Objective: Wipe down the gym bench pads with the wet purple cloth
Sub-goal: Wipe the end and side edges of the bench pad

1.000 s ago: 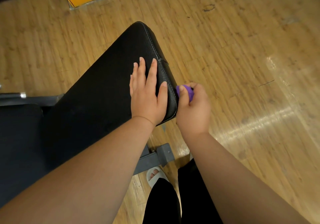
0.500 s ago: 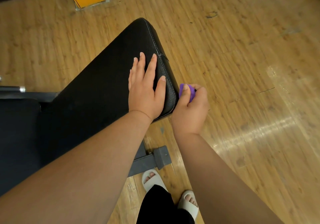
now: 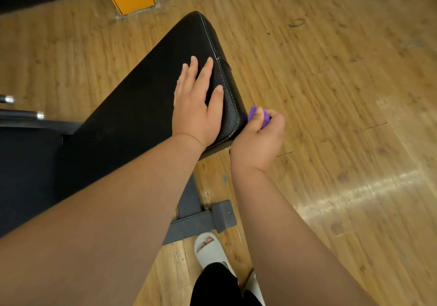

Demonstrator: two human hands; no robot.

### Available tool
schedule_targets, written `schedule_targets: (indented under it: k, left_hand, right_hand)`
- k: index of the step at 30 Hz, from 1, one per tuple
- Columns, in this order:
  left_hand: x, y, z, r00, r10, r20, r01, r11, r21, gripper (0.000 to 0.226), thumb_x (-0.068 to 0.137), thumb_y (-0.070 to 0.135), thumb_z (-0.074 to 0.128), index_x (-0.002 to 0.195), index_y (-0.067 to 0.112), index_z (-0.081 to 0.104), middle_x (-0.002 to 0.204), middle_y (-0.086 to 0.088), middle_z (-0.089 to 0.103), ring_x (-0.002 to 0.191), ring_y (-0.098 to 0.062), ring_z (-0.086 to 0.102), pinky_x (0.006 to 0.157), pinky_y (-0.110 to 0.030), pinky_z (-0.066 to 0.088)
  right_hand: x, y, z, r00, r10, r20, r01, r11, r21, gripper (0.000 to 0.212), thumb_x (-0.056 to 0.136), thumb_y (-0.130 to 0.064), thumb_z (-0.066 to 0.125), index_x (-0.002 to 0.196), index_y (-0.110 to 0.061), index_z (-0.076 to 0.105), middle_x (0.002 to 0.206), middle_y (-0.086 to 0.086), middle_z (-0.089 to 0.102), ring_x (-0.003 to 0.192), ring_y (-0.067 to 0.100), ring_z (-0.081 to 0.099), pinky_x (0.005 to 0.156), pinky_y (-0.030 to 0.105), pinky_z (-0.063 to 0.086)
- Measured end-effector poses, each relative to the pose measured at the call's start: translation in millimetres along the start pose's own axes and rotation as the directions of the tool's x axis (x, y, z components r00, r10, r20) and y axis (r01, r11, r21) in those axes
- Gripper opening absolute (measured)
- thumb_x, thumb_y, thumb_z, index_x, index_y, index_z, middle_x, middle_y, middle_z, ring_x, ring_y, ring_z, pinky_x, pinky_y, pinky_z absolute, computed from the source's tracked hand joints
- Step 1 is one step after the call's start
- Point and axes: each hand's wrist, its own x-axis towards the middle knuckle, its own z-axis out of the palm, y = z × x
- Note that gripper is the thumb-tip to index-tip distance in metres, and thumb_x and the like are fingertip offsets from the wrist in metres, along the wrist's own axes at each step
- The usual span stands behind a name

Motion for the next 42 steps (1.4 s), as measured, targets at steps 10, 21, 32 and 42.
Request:
schedule_targets:
  k: [10,21,32,42]
  left_hand:
    - [0.4,-1.3,0.3,1.0,-0.006,0.006,0.006,1.0,-0.007,0.051,0.103,0.03,0.035,0.153,0.028,0.022,0.163,0.003,0.009,0.149,-0.012,-0.002,0.122,-0.041,0.006]
    - [3.2,-3.6,-0.1,1.0,0.006,0.01,-0.006,1.0,-0.012,0.053,0.101,0.033,0.034,0.153,0.027,0.023,0.163,0.001,0.01,0.149,-0.014,-0.001,0.122,-0.045,0.009]
    - [3.5,-5.5,0.8,1.0,0.006,0.015,-0.006,1.0,-0.012,0.057,0.097,0.039,0.029,0.153,0.028,0.022,0.163,0.001,0.009,0.149,-0.013,-0.002,0.122,-0.044,0.008]
    - [4.5,-7.9,1.7,1.0,0.018,0.016,-0.018,1.0,-0.018,0.058,0.096,0.039,0.03,0.152,0.028,0.023,0.163,0.001,0.009,0.149,-0.014,-0.002,0.122,-0.045,0.008]
  right_hand:
    - [22.8,-2.1,-11.1,0.977,0.001,0.213,0.027,0.991,-0.128,0.01,0.1,-0.027,0.048,0.09,-0.025,0.05,0.089,-0.011,0.062,0.083,0.007,0.06,0.076,0.029,0.051]
    - [37.9,-14.8,-10.2,0.929,-0.078,0.363,0.168,0.96,-0.226,0.02,0.098,-0.027,0.051,0.079,-0.033,0.048,0.073,-0.013,0.056,0.071,0.013,0.056,0.066,0.035,0.052]
    - [48.7,-19.5,-8.9,0.876,-0.095,0.473,0.243,0.934,-0.263,0.021,0.098,-0.029,0.051,0.079,-0.034,0.047,0.069,-0.012,0.056,0.063,0.011,0.054,0.055,0.025,0.042]
    - [53.1,-11.7,-9.0,0.874,-0.104,0.475,0.241,0.941,-0.238,0.018,0.098,-0.028,0.052,0.08,-0.033,0.05,0.068,-0.011,0.055,0.059,0.013,0.053,0.053,0.027,0.043]
